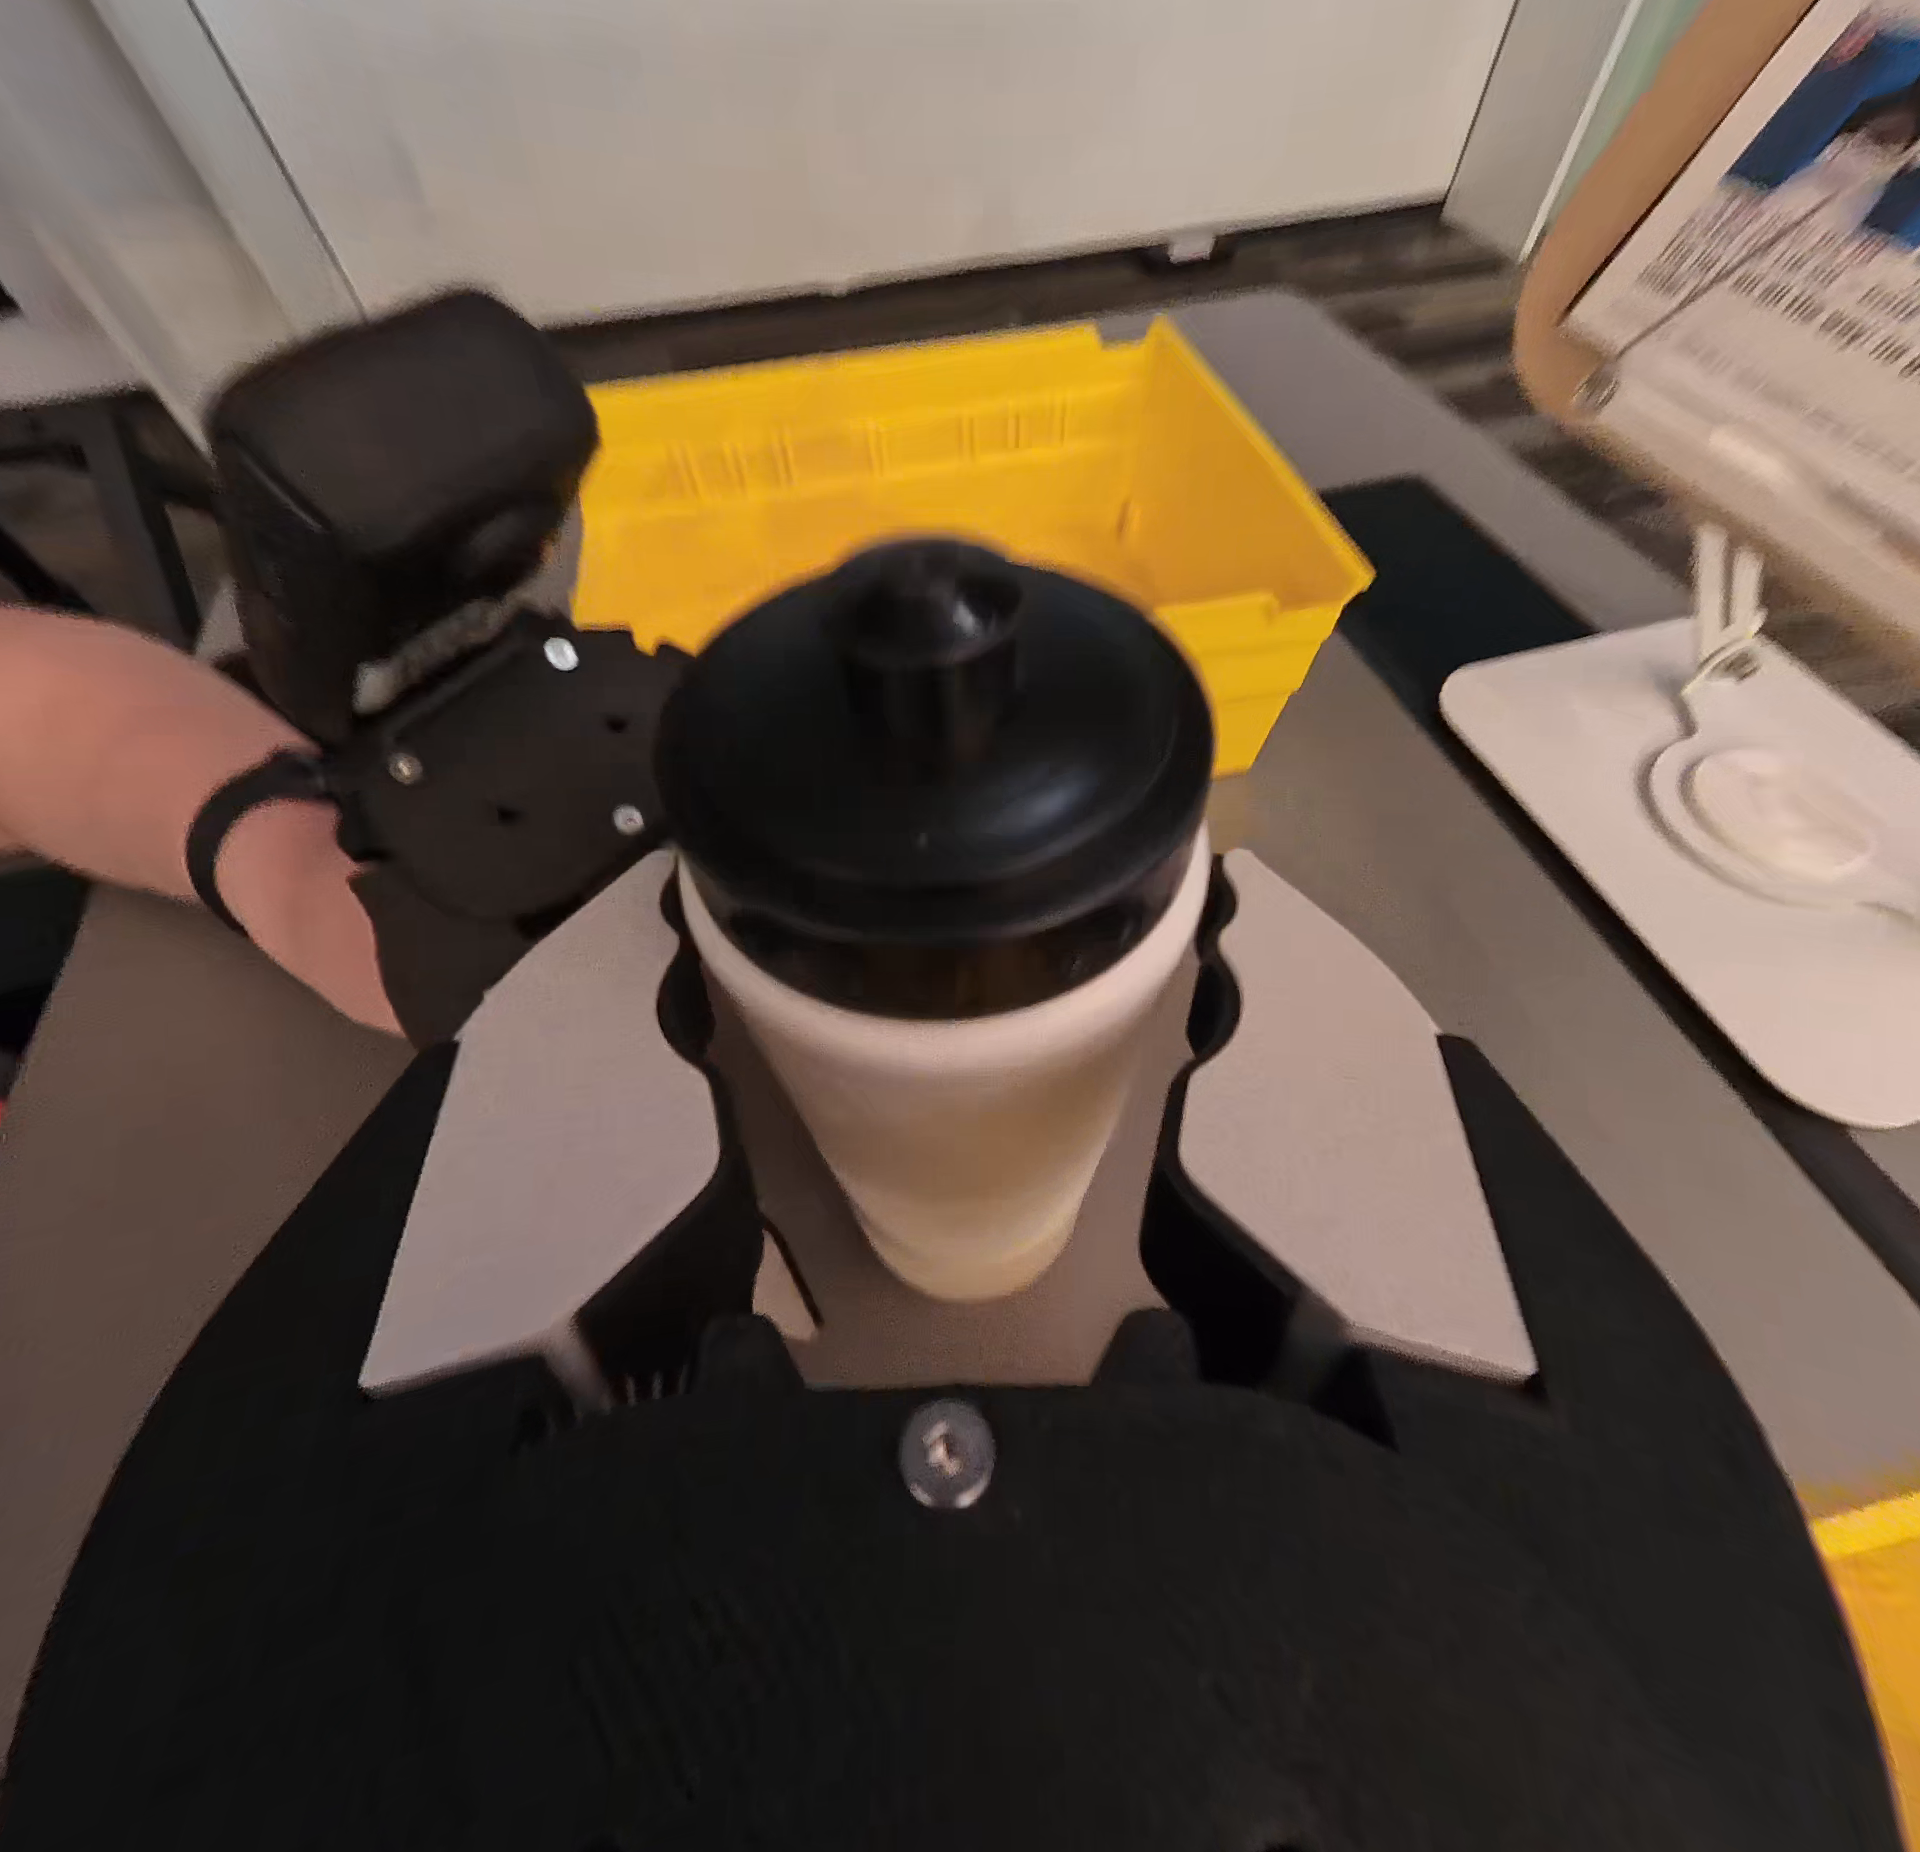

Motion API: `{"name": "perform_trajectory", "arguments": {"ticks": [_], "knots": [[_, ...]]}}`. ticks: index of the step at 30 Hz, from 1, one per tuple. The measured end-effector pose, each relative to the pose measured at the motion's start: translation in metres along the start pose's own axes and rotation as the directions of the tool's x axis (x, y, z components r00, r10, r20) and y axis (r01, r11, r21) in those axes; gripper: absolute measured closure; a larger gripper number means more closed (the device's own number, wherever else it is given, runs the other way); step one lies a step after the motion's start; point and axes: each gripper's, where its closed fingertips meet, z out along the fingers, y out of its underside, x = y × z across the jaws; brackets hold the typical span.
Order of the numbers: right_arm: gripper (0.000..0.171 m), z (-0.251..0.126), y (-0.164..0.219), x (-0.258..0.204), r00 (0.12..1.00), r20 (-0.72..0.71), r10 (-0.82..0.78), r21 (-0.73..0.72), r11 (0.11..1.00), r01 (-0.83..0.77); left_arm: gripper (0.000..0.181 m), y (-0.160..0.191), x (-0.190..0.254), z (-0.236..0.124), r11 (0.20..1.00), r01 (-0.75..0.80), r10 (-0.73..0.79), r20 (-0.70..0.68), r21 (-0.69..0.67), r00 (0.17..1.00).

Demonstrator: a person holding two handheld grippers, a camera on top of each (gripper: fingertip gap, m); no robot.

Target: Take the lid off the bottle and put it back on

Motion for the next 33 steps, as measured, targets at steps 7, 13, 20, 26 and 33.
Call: {"name": "perform_trajectory", "arguments": {"ticks": [7,13,20,26,33], "knots": [[0.086,0.002,0.016,0.005,0.997,-0.056,-0.049,-0.142,0.989,0.041,0.080,0.014,0.004,-0.010,0.999,0.040,-0.040,-0.030,-0.002,0.999],[0.087,-0.078,-0.071,0.013,0.985,-0.174,0.002,0.228,0.973,0.038,0.083,0.008,0.008,-0.015,0.999,0.035,-0.033,-0.064,0.038,0.997],[0.087,-0.217,-0.044,0.067,0.827,-0.532,0.179,0.099,0.984,-0.150,0.084,0.029,0.017,-0.002,0.998,0.016,-0.023,-0.106,-0.067,0.994],[0.086,-0.181,0.065,0.093,0.737,-0.413,0.534,-0.163,0.753,-0.637,0.085,0.036,0.021,0.002,0.995,0.011,-0.024,-0.131,-0.102,0.991],[0.086,-0.158,0.127,0.120,0.546,-0.413,0.729,-0.188,0.518,-0.835,0.086,0.038,0.022,0.002,0.994,0.016,-0.033,-0.146,-0.113,0.989]]}}
